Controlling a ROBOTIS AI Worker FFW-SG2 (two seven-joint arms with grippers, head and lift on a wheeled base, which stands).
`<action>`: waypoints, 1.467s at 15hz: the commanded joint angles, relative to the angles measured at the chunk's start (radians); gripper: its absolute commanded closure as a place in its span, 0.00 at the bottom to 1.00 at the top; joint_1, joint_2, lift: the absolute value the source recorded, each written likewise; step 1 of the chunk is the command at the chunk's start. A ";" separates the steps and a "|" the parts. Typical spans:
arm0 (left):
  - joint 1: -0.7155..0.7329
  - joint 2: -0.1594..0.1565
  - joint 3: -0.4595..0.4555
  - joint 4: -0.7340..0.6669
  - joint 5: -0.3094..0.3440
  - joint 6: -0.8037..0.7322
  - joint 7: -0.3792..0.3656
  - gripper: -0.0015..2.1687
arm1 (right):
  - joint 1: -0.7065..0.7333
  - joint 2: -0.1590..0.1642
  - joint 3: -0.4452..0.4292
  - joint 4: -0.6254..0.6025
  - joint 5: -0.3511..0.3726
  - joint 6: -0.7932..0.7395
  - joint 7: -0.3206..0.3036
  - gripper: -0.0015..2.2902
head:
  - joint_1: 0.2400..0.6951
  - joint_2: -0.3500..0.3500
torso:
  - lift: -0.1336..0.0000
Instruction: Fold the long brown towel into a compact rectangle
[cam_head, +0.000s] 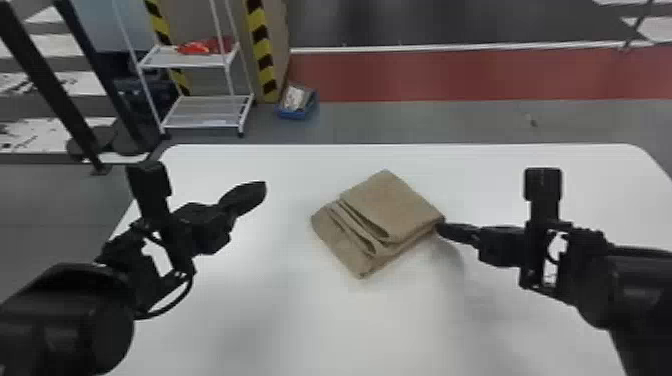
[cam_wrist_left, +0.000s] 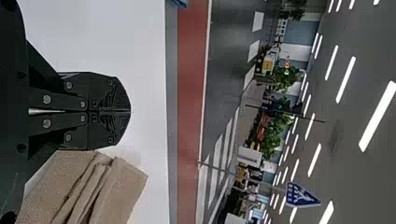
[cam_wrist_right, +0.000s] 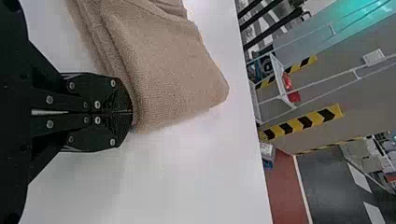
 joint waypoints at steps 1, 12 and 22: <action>-0.003 0.003 0.003 0.009 0.003 0.001 -0.001 0.61 | -0.149 0.010 0.023 0.182 0.025 -0.043 -0.004 0.88 | 1.00 0.63 | 0.08; -0.078 -0.015 -0.136 0.196 -0.027 -0.156 0.003 0.61 | 0.126 -0.110 -0.359 0.031 -0.218 -0.162 0.281 0.88 | 1.00 0.49 | 0.08; -0.121 -0.075 -0.254 0.327 -0.115 -0.214 0.005 0.61 | 0.262 -0.164 -0.618 -0.073 -0.387 -0.080 0.420 0.88 | 1.00 0.14 | 0.08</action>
